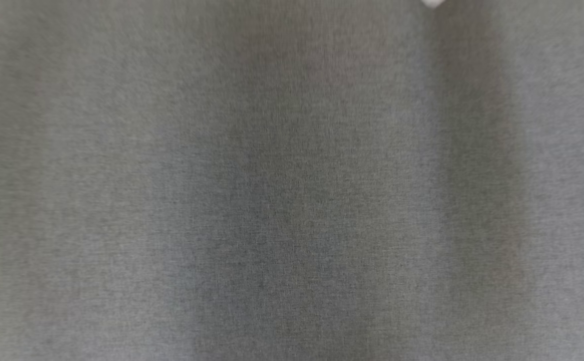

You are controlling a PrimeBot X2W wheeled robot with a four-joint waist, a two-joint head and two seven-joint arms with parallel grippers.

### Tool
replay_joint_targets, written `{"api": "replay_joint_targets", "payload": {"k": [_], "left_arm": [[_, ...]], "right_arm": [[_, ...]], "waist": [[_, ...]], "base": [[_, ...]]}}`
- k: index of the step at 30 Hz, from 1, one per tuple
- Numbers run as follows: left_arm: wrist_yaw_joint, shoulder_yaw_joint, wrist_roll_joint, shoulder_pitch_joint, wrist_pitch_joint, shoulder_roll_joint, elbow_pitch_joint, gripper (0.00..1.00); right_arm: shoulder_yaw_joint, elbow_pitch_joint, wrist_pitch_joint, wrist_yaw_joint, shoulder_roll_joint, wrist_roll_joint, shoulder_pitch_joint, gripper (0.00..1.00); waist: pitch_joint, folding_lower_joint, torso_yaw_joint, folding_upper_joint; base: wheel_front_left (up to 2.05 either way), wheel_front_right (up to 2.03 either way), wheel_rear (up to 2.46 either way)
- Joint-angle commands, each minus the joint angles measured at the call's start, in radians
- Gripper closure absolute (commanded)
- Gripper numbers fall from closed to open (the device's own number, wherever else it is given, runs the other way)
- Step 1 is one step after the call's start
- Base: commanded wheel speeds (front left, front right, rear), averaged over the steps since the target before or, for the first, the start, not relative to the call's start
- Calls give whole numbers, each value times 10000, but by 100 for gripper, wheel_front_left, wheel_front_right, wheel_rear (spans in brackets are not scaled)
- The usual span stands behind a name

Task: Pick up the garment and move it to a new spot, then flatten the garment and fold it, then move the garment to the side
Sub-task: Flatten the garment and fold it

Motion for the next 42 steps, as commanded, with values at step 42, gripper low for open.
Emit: {"api": "replay_joint_targets", "payload": {"k": [42], "left_arm": [[672,-726,-2190,5742,-2664,949,-1378,100]], "right_arm": [[2674,-2960,-836,7,-2581,4205,7635,100]], "waist": [[-1677,-5,35,-3]], "base": [[0,0,0]]}}
